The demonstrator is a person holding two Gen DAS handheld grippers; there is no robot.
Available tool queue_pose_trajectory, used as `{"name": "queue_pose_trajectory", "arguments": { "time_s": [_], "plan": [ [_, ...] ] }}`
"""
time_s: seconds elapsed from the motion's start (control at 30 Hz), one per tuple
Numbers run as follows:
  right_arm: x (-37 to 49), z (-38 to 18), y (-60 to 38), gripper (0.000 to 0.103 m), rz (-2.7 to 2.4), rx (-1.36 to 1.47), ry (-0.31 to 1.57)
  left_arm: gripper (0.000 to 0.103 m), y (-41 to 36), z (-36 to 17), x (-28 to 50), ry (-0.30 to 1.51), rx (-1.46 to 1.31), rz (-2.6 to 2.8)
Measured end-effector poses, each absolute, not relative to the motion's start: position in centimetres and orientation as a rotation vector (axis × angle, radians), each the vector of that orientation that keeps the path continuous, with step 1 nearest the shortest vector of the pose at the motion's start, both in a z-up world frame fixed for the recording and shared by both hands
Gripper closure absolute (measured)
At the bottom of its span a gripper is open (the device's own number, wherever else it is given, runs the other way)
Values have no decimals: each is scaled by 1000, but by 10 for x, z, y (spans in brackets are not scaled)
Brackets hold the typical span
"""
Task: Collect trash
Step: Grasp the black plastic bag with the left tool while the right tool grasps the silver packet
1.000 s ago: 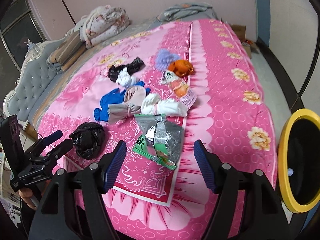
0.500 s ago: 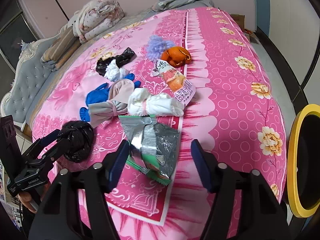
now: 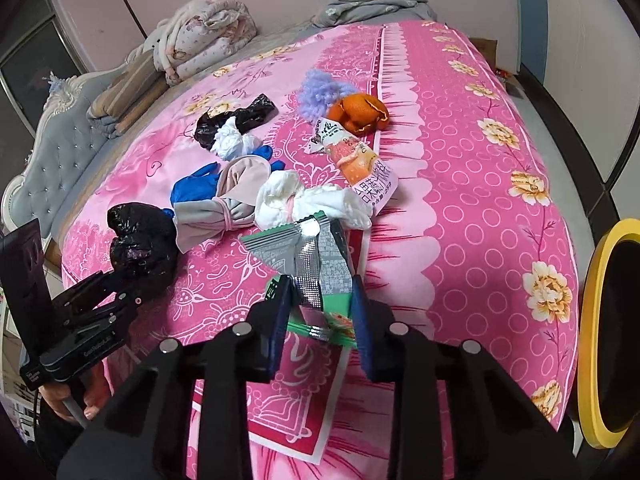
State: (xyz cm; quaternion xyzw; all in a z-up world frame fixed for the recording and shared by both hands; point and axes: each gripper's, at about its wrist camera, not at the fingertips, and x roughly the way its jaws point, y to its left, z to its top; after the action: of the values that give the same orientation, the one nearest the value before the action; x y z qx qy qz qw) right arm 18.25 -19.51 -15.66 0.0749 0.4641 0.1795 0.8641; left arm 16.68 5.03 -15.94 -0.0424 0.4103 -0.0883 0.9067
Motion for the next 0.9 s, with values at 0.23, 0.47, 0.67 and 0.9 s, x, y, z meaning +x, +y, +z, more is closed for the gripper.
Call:
{"name": "queue_pose_trajectory", "arguments": {
  "time_s": [0.23,0.47,0.67,0.9],
  "plan": [
    [179,-154,-192,84,381,137,953,72,56,-158,164,848,-111,-177],
    [168,-139,-198,86,380,136,914,73,67,-145,150,824,-129,-169],
    [156,-124,-209,86,376,157,878,73,71,-123,138,772,-121,-156],
    [138,-89,-228,86,362,170,786,73,60,-87,129,693,-87,-159]
  ]
}}
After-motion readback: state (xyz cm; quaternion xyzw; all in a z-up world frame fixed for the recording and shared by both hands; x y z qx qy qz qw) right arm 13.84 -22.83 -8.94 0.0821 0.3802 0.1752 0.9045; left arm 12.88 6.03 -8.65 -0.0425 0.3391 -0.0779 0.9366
